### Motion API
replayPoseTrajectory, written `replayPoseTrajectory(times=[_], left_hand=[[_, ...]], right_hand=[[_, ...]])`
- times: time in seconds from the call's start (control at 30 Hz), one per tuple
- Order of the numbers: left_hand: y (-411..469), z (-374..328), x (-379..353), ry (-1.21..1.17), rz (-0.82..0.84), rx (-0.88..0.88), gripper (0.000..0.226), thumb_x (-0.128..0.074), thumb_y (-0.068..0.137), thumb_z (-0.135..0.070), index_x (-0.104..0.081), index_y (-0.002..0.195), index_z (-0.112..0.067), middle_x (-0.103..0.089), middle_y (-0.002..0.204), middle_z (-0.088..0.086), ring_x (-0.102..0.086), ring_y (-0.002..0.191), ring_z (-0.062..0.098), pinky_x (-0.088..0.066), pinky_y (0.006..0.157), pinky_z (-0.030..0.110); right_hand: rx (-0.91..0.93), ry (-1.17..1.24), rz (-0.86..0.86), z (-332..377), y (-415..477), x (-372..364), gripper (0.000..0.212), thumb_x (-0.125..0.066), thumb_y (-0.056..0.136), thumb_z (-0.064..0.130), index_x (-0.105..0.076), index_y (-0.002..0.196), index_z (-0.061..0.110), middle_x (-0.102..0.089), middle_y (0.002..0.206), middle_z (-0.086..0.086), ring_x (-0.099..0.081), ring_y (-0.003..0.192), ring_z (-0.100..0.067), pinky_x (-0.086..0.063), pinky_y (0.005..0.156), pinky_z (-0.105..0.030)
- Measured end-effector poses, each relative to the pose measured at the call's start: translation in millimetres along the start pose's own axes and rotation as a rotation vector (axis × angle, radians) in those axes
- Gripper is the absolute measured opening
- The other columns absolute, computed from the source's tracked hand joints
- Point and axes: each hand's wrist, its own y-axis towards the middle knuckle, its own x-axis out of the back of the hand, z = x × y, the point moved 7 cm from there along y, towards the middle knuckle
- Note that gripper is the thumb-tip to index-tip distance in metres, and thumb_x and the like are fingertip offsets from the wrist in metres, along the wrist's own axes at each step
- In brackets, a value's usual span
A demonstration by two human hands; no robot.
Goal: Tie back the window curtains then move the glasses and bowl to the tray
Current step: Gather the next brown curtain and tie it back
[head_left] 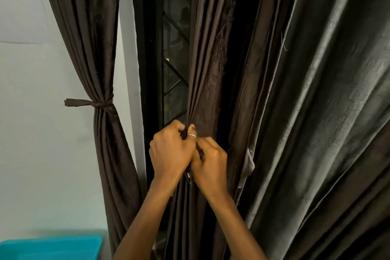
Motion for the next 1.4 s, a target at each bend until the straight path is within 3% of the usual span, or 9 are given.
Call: replayPoseTrajectory(times=[0.13,0.2,0.3,0.43,0.6,0.73,0.87,1.1,1.4], left_hand=[[3,5,8,-0.002,-0.039,-0.01,0.031,-0.066,0.093,-0.041,-0.05,0.07,-0.028,-0.048,0.051,-0.011,-0.048,0.048,0.002,-0.026,0.048,0.019],[3,6,11,0.003,-0.044,-0.02,0.033,-0.067,0.093,-0.039,-0.047,0.068,-0.03,-0.044,0.048,-0.011,-0.045,0.046,0.001,-0.023,0.047,0.018],[4,9,13,-0.018,-0.044,-0.031,0.033,-0.069,0.092,-0.037,-0.048,0.068,-0.03,-0.044,0.048,-0.012,-0.045,0.044,0.003,-0.024,0.046,0.018],[5,9,15,-0.03,-0.042,-0.03,0.032,-0.07,0.092,-0.037,-0.05,0.068,-0.029,-0.043,0.047,-0.012,-0.045,0.043,0.003,-0.024,0.046,0.017],[3,9,17,-0.057,-0.037,-0.04,0.031,-0.07,0.092,-0.035,-0.051,0.069,-0.027,-0.043,0.046,-0.011,-0.045,0.042,0.005,-0.024,0.046,0.016],[4,13,22,-0.083,-0.051,-0.048,0.03,-0.071,0.093,-0.033,-0.054,0.069,-0.024,-0.046,0.049,-0.011,-0.047,0.044,0.006,-0.026,0.046,0.016],[3,12,21,-0.104,-0.033,-0.053,0.031,-0.071,0.092,-0.035,-0.054,0.068,-0.025,-0.043,0.047,-0.012,-0.046,0.043,0.009,-0.025,0.046,0.014],[-8,-1,5,-0.229,0.042,-0.108,0.03,-0.071,0.093,-0.037,-0.059,0.067,-0.028,-0.054,0.054,-0.015,-0.054,0.052,0.002,-0.031,0.049,0.011],[-6,-2,3,-0.314,0.159,-0.103,0.022,-0.069,0.095,-0.031,-0.069,0.075,-0.024,-0.061,0.061,-0.014,-0.058,0.057,0.004,-0.038,0.052,0.01]], right_hand=[[0.012,-0.074,-0.015,5,-4,12,0.026,-0.064,0.096,0.011,-0.073,0.12,0.017,-0.071,0.114,0.006,-0.067,0.102,-0.002,-0.056,0.087,-0.022],[0.032,-0.185,-0.203,11,-9,31,0.027,-0.067,0.095,0.011,-0.07,0.122,0.012,-0.067,0.118,0.001,-0.065,0.105,-0.009,-0.058,0.085,-0.028],[0.066,-0.33,-0.484,23,-14,63,0.034,-0.072,0.091,0.015,-0.061,0.123,0.008,-0.057,0.121,-0.007,-0.058,0.104,-0.015,-0.05,0.084,-0.019],[-0.031,-0.377,-0.55,16,-2,87,0.055,-0.077,0.088,0.03,-0.049,0.129,0.007,-0.051,0.123,-0.008,-0.056,0.107,-0.019,-0.048,0.085,-0.022],[-0.163,-0.353,-0.52,-12,9,103,0.019,-0.071,0.091,0.018,-0.066,0.107,0.01,-0.07,0.093,-0.003,-0.068,0.083,-0.024,-0.051,0.072,-0.035],[-0.199,-0.364,-0.597,-25,7,121,0.013,-0.069,0.091,0.013,-0.067,0.102,0.006,-0.069,0.09,-0.009,-0.066,0.081,-0.028,-0.045,0.072,-0.032],[-0.075,-0.322,-0.526,-18,3,107,0.012,-0.073,0.09,0.008,-0.071,0.101,0.006,-0.07,0.09,-0.008,-0.066,0.076,-0.022,-0.046,0.071,-0.023],[0.007,-0.154,-0.233,0,-9,36,0.026,-0.069,0.094,0.012,-0.072,0.12,0.011,-0.073,0.107,0.001,-0.063,0.096,0.003,-0.053,0.084,-0.012],[-0.069,0.062,-0.088,-3,-13,9,0.03,-0.069,0.094,0.014,-0.071,0.123,0.018,-0.062,0.12,0.011,-0.062,0.112,-0.002,-0.057,0.092,-0.03]])
